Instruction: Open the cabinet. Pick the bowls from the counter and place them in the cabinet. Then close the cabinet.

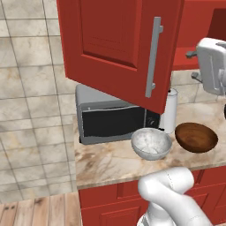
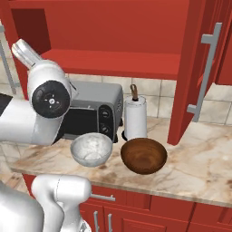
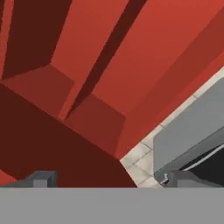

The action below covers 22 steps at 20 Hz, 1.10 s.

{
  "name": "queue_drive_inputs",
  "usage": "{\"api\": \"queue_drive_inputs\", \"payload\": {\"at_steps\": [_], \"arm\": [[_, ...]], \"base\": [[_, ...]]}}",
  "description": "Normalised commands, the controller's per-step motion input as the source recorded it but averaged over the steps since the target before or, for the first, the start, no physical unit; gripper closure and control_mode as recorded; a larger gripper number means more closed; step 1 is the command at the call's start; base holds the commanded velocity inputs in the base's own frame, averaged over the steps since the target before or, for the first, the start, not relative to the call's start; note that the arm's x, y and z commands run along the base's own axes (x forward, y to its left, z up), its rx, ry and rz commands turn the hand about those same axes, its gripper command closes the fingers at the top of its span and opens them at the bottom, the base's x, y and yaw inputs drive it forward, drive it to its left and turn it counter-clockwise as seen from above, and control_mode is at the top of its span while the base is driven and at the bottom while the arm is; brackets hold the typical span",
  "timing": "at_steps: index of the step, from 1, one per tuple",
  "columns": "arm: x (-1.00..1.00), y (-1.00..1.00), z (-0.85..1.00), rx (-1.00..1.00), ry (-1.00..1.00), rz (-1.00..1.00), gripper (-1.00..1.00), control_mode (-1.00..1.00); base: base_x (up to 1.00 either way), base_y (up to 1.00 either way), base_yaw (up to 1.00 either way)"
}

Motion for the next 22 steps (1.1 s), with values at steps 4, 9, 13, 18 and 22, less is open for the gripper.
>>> {"api": "queue_drive_inputs", "payload": {"at_steps": [4, 9, 13, 18, 22], "arm": [[0.09, 0.0, -0.5, 0.55, 0.34, 0.1, -1.0, -1.0], [0.0, 0.2, -0.73, 0.46, 0.18, 0.03, -1.0, -1.0], [0.12, 0.58, -0.46, 0.28, 0.04, -0.01, -1.0, -1.0], [0.6, 0.04, 0.0, 0.19, 0.22, -0.02, -1.0, -1.0], [0.52, -0.01, 0.09, 0.15, 0.41, 0.0, -1.0, -1.0]], "base": [[0.0, 0.0, 0.0], [0.0, 0.0, 0.0], [0.0, 0.0, 0.0], [0.0, 0.0, 0.0], [0.0, 0.0, 0.0]]}}
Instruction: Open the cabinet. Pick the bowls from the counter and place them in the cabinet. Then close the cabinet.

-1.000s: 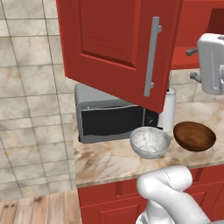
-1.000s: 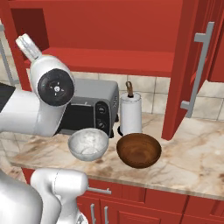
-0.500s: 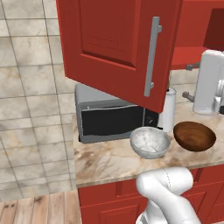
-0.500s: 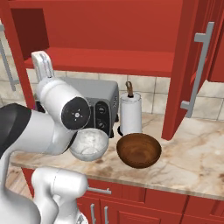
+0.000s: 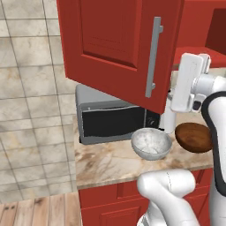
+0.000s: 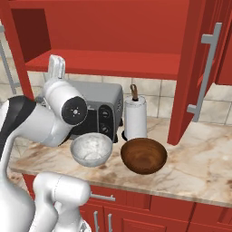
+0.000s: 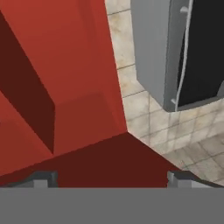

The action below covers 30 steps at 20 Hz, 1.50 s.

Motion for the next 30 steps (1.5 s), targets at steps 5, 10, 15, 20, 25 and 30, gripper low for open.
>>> {"api": "queue_drive_inputs", "payload": {"at_steps": [5, 10, 15, 20, 25, 30], "arm": [[0.21, 0.26, 0.03, 0.11, 0.55, 0.04, -1.0, -1.0], [0.0, 0.62, 0.0, 0.19, 0.42, 0.1, -1.0, -1.0], [0.0, 0.93, -0.05, 0.3, 0.28, 0.05, -1.0, -1.0], [-0.33, 1.0, -0.64, 0.22, 0.03, -0.01, -1.0, -1.0], [-0.18, 1.0, -0.32, 0.31, -0.01, -0.08, -1.0, -1.0], [0.0, 0.31, 0.36, 0.06, 0.0, -0.04, -1.0, -1.0]], "base": [[0.0, 0.0, 0.0], [0.0, 0.0, 0.0], [0.0, 0.0, 0.0], [0.0, 0.0, 0.0], [0.0, 0.0, 0.0], [0.0, 0.0, 0.0]]}}
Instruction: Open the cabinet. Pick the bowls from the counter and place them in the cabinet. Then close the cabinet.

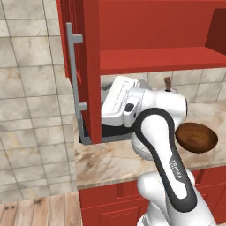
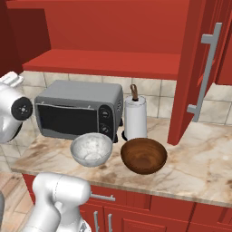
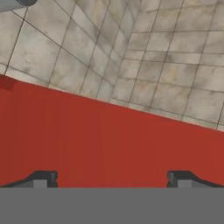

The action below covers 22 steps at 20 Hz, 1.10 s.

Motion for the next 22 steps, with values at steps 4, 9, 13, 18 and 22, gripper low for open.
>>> {"api": "queue_drive_inputs", "payload": {"at_steps": [4, 9, 13, 18, 22], "arm": [[-0.02, -0.57, 0.45, 0.08, 0.06, 0.0, -1.0, -1.0], [-0.27, -0.72, 0.21, 0.0, 0.09, 0.05, -1.0, -1.0], [-0.2, -0.43, 0.01, -0.2, -0.01, 0.07, -1.0, -1.0], [-0.19, -0.74, 0.38, -0.51, -0.11, 0.17, -1.0, -1.0], [-0.26, -0.73, 0.11, -0.51, -0.17, 0.07, -1.0, -1.0]], "base": [[0.0, 0.0, 0.0], [0.0, 0.0, 0.0], [0.0, 0.0, 0.0], [0.0, 0.0, 0.0], [0.0, 0.0, 0.0]]}}
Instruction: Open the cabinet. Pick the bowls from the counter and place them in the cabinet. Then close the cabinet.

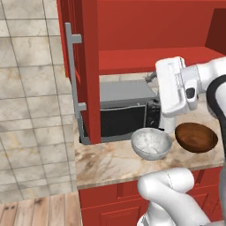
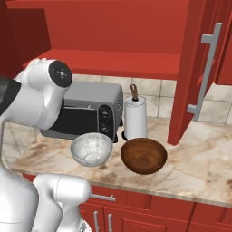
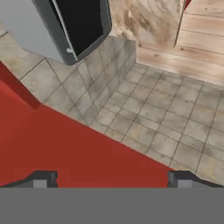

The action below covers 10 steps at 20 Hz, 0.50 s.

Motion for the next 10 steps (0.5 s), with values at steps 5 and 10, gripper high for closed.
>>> {"api": "queue_drive_inputs", "payload": {"at_steps": [5, 10], "arm": [[-0.15, -0.44, -0.03, -0.41, -0.17, -0.19, -1.0, -1.0], [0.0, -0.38, -0.33, -0.38, -0.12, -0.18, -1.0, -1.0]], "base": [[0.0, 0.0, 0.0], [0.0, 0.0, 0.0]]}}
